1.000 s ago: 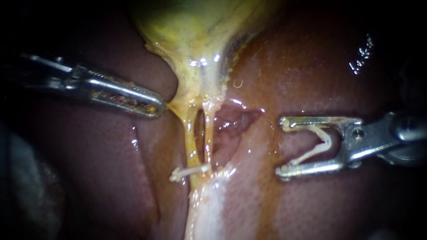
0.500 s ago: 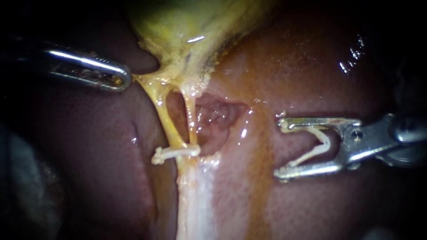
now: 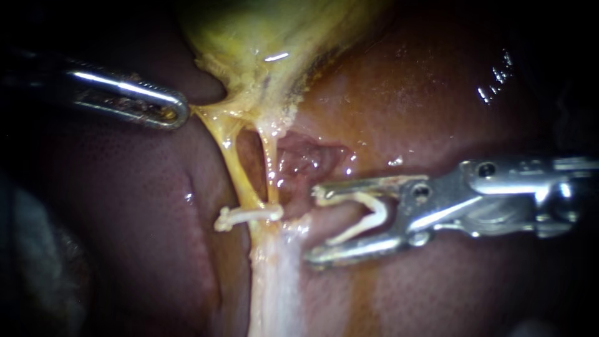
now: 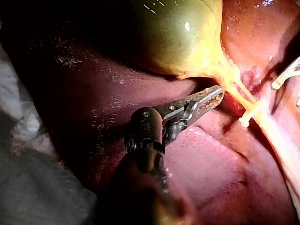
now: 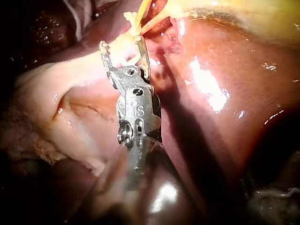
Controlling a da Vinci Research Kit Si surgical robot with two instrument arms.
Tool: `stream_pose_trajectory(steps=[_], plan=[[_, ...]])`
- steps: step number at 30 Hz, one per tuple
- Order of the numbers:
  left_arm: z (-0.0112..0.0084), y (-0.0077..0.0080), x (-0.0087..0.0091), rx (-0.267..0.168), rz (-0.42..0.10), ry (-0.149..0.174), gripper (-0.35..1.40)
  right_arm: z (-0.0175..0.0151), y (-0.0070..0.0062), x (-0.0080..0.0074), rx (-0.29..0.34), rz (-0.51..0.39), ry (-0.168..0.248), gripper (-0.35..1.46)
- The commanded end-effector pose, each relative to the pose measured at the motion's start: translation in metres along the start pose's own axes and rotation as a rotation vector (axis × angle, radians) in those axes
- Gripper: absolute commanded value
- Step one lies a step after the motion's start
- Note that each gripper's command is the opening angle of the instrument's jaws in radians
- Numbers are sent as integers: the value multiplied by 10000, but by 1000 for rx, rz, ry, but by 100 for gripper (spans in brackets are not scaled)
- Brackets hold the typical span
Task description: Clipping second clip left tube
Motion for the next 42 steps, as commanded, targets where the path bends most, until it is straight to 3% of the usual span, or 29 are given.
stream_pose_trajectory(steps=[1, 9, 16, 24, 30, 37, 42], plan=[[0, 0, 0, 1, 0, 0, -35, 6, 2, 0, 3, 9, -1, 44], [1, 1, 0, 1, -1, 0, -35, 25, 23, 5, 43, 37, -16, 43], [3, 1, 1, 3, -1, 1, -35, 39, 40, 5, 37, 49, -10, 43], [4, 2, 1, 6, -1, 3, -35, 51, 55, -16, 30, 73, -10, 43], [5, 2, 1, 7, -1, 3, -35, 58, 61, -25, 26, 80, -12, 44], [7, 2, 1, 5, -1, 2, -35, 72, 64, -17, 34, 105, 39, 44], [7, 2, 0, 6, -1, 2, -35, 85, 65, -9, 46, 117, 46, 44]])
